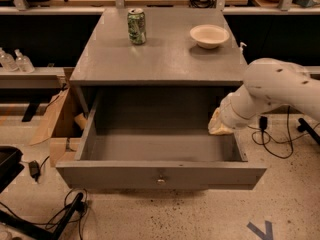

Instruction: Open top drawer

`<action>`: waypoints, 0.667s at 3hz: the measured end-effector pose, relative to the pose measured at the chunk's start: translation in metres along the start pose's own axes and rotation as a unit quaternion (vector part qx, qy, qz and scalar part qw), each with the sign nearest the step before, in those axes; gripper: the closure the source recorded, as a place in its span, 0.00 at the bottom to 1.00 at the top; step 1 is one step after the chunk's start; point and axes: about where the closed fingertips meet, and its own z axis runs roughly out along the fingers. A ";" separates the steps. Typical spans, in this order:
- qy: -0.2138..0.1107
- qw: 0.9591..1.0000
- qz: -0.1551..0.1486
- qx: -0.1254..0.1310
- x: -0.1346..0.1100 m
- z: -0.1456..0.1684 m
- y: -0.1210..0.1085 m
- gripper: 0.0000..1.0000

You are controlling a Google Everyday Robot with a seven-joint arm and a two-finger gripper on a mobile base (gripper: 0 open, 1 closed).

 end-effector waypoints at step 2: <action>0.027 0.995 0.077 -0.052 0.031 0.080 0.019 1.00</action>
Offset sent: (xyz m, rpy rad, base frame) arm -0.0170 -0.0216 -0.1264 -0.0135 0.2226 -0.2231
